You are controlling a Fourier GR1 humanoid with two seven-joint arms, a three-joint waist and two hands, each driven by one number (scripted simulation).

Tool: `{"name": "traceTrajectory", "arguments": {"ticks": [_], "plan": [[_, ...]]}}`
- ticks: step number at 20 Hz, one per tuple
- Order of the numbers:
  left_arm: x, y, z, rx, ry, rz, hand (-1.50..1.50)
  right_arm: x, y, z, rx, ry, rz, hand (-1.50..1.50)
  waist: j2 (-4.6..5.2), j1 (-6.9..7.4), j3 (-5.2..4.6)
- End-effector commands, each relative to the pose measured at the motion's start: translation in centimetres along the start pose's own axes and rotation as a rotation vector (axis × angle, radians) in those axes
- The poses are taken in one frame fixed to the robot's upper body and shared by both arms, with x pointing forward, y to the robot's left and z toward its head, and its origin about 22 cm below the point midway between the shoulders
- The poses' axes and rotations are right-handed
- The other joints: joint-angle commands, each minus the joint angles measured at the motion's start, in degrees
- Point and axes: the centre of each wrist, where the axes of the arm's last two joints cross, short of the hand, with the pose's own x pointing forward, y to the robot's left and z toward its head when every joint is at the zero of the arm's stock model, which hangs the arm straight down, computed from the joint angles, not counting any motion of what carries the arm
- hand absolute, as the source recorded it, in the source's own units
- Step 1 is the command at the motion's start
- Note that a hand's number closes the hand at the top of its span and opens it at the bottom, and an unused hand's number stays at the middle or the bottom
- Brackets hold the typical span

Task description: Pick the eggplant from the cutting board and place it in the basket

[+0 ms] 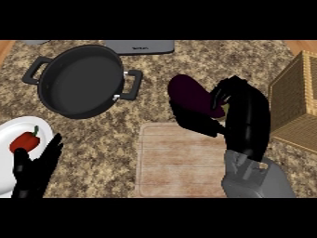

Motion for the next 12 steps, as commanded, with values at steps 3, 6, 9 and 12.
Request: {"name": "traceTrajectory", "arguments": {"ticks": [3, 6, 9, 12], "plan": [[-0.3, -0.3, -0.3, -0.02, 0.062, -0.008, 0.0, 2.8, -6.4, 1.2, -0.212, 0.092, -0.049, 1.5, 0.64, 1.08, -0.43], [-1.4, -1.2, -0.2, -0.013, 0.072, -0.001, 0.0, 2.7, -10.4, 0.6, -0.285, 0.113, -0.045, 1.5, 0.61, 0.79, -0.42], [-0.1, -0.3, -0.8, -0.02, 0.059, -0.011, 0.0, 3.9, -12.7, -0.6, -0.318, 0.141, -0.057, 1.5, 0.75, 1.25, -0.43], [0.1, -0.6, -1.0, -0.011, 0.06, -0.015, 0.0, 2.7, -16.2, -2.9, -0.338, 0.151, -0.05, 1.5, 0.82, 1.16, -0.4]]}}
